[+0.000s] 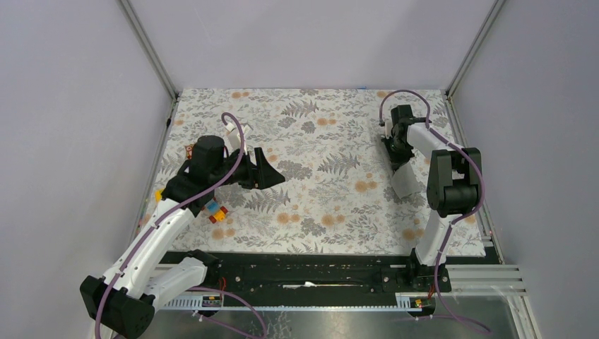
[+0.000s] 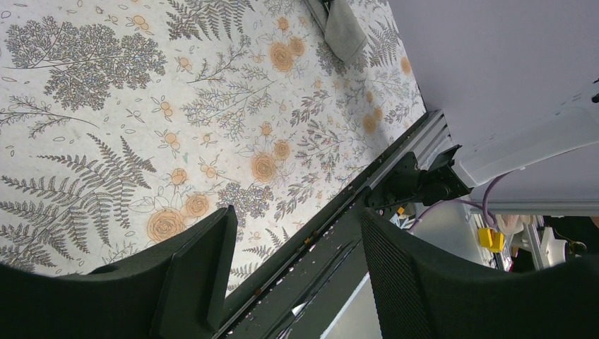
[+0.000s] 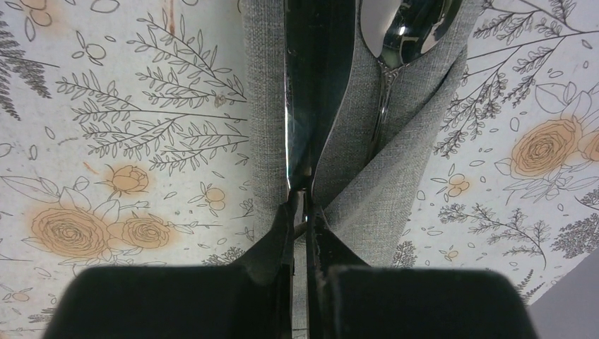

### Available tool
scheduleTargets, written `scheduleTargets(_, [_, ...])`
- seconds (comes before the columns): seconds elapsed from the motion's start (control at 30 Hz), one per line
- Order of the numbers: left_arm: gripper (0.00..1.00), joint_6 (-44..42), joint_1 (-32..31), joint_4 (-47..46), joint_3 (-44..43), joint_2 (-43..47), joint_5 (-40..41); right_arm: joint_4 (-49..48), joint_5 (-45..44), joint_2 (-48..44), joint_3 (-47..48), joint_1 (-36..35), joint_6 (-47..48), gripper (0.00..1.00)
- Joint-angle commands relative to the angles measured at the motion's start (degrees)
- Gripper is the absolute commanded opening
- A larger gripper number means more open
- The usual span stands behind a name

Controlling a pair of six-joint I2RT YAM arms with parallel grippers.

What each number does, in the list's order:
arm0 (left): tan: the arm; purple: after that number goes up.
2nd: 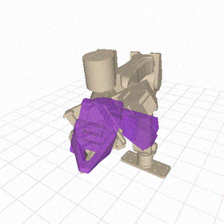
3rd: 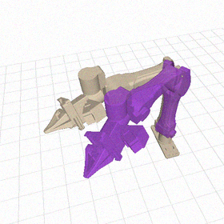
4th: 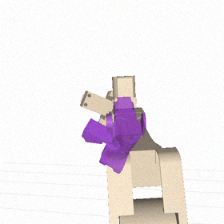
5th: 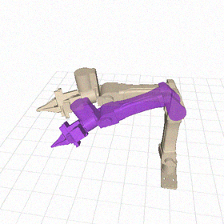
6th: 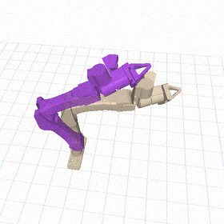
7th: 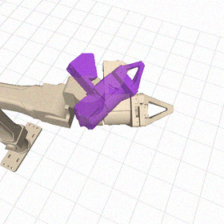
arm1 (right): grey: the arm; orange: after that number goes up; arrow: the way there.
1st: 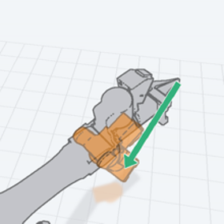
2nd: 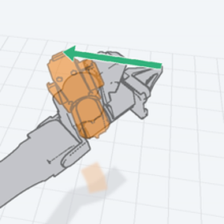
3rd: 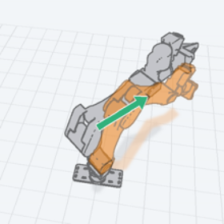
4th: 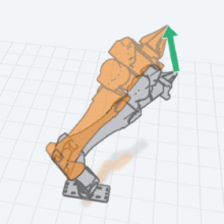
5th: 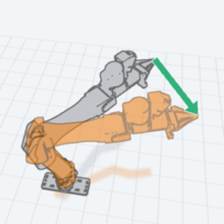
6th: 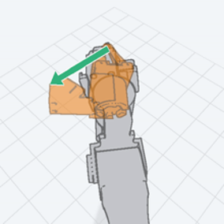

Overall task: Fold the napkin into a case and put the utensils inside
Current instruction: Insert the knife into the folded napkin.

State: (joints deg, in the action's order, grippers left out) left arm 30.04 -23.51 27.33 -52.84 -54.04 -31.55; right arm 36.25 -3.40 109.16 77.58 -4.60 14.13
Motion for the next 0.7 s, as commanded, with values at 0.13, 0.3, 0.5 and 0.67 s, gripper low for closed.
scheduleTargets(0.13, [0.70, 0.19, 0.32, -2.42, -0.77, 1.05, -0.98, 0.28, -1.48, -1.11, -0.59, 0.05, -0.13, 0.00])
scheduleTargets(0.3, [0.70, 0.34, 0.35, -2.38, -0.77, 1.14, -0.73, 1.30, 1.45, -2.34, 1.51, -0.08, -1.99, 0.20])
scheduleTargets(0.5, [0.70, 0.10, 0.30, -1.88, -1.70, 0.26, -1.02, 3.50, 3.30, -13.24, 1.09, -1.99, -8.48, 0.53])
scheduleTargets(0.67, [0.70, -0.45, 0.30, -0.09, -4.00, -0.24, 0.43, 5.18, 4.00, -28.83, -3.48, -7.36, -12.98, 0.85])
